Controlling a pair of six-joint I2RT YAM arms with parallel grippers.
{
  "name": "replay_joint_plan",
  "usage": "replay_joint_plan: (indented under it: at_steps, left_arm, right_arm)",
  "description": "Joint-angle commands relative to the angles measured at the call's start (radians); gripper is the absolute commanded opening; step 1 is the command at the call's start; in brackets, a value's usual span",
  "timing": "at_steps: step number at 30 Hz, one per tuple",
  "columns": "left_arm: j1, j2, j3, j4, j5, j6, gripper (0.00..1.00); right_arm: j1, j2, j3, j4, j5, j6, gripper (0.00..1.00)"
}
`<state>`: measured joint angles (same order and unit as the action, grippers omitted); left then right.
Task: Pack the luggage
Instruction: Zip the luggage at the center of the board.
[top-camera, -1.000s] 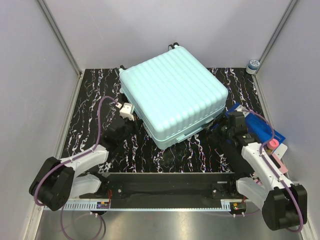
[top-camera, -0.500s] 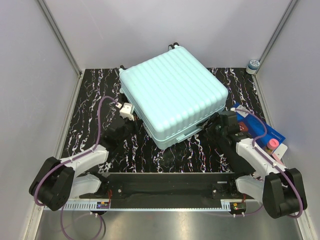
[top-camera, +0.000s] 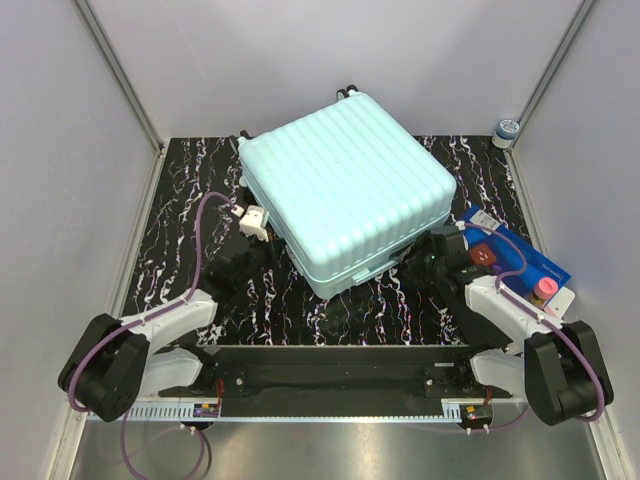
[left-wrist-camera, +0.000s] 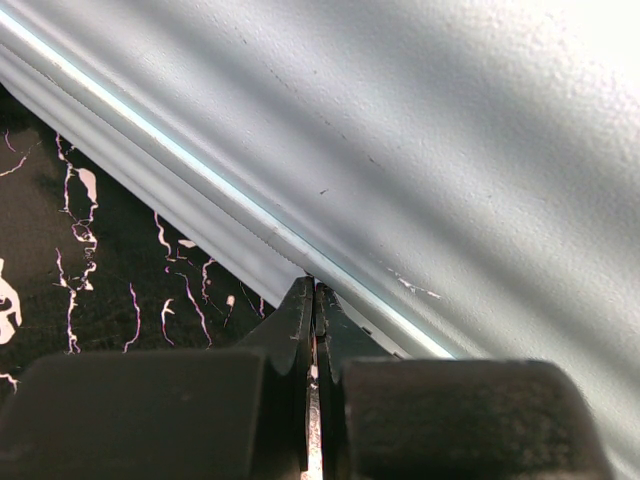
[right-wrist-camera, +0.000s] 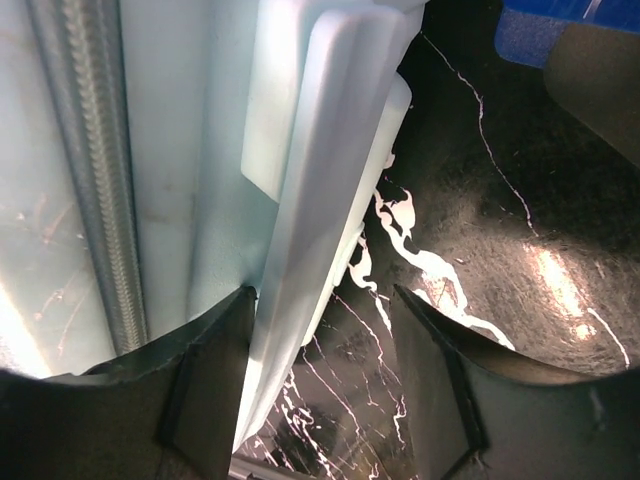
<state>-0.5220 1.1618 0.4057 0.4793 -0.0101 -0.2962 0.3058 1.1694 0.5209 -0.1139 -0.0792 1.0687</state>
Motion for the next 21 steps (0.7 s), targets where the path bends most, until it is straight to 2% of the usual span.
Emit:
replay_joint_plan:
  at_steps: [1,5,6,8,9,11,19,21]
  left_arm:
    - [-0.029,-0.001,0.068,0.127,0.079,-0.018,0.00]
    - [-0.029,-0.004,0.070,0.124,0.081,-0.011,0.00]
    - [-0.029,-0.004,0.073,0.116,0.079,-0.009,0.00]
    - [-0.029,-0.004,0.073,0.113,0.068,-0.008,0.00]
    - [-0.027,-0.004,0.073,0.110,0.062,-0.006,0.00]
    - [-0.027,-0.007,0.074,0.098,0.035,-0.004,0.00]
    - [-0.018,-0.025,0.073,0.053,-0.048,0.025,0.00]
    - [0.002,-0.030,0.071,0.042,-0.050,0.025,0.00]
  right_arm:
    - [0.052,0.059,-0.002,0.100,0.068,0.025,0.62]
    - [0.064,0.091,0.002,0.112,0.073,0.028,0.44]
    - [0.067,0.104,0.002,0.143,0.073,0.028,0.33]
    - [0.065,0.116,0.005,0.155,0.075,0.028,0.22]
    - [0.065,0.122,0.007,0.157,0.096,0.028,0.11]
    - [0.065,0.125,0.010,0.157,0.102,0.025,0.01]
    - [0.064,0.069,0.010,0.120,0.159,0.005,0.00]
    - [0.065,0.037,0.008,0.068,0.186,-0.003,0.00]
